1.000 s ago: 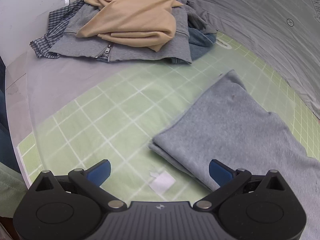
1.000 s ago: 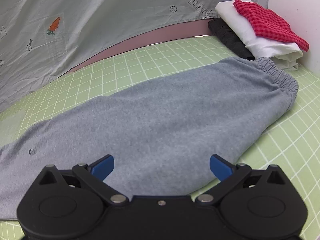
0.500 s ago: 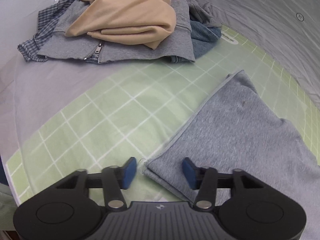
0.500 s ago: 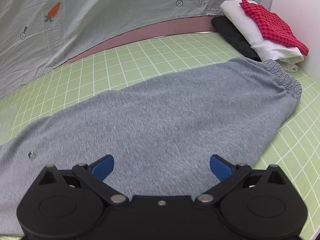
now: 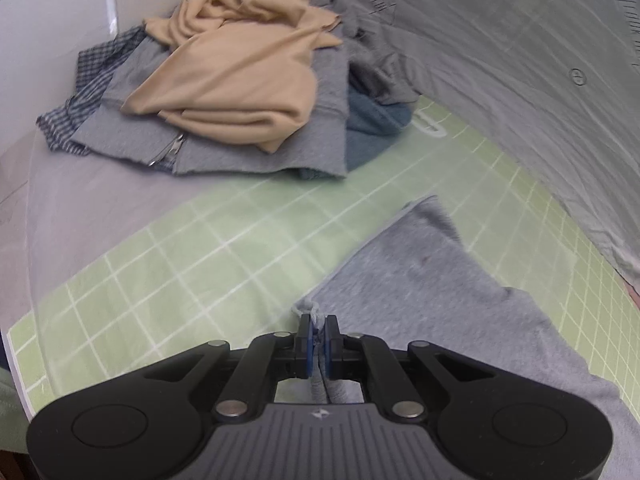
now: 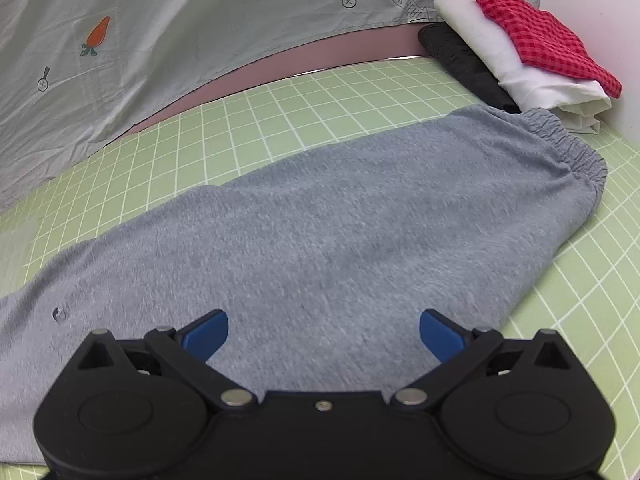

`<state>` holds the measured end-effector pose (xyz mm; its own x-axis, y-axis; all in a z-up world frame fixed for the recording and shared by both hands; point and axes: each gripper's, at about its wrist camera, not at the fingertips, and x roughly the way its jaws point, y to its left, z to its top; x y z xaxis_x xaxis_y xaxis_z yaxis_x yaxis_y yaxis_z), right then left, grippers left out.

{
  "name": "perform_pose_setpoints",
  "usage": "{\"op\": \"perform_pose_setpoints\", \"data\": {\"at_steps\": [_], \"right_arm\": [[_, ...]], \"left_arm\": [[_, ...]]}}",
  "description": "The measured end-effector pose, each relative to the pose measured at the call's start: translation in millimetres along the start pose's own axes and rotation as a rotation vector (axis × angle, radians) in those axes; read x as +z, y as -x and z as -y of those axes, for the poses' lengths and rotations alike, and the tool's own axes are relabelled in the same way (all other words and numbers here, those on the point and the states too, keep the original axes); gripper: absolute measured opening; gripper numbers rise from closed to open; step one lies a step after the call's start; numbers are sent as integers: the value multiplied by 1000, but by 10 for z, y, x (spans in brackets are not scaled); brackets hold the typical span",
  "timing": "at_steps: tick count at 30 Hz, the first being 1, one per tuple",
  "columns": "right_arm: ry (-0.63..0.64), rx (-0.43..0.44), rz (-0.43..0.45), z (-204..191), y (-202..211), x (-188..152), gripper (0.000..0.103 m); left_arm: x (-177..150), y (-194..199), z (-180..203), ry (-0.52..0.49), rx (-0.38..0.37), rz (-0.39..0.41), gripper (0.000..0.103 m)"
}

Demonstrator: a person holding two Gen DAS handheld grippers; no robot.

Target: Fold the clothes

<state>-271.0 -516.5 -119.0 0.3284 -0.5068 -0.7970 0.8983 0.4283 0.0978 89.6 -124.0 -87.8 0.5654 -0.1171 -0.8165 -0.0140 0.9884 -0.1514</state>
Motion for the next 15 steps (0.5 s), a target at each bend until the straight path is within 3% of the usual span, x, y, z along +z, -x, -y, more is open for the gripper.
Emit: {"op": "perform_pose_setpoints", "data": {"at_steps": [3,8,12,15], "right_arm": [[-8,2,-5,186,21,-14,103],[-26,-10,4,530,76,6,103],[-62,-27,13,794,87,26,103],[-87,-35,15,941,70,21,103]], "left_arm": [[-85,208,483,-76,-75,31,5],[-945,695,1443,-324,-246,36,4],[-1788,856,1961,-575,-380,-60,5],[-2129,690,2079,-672,-383,-178,6]]}}
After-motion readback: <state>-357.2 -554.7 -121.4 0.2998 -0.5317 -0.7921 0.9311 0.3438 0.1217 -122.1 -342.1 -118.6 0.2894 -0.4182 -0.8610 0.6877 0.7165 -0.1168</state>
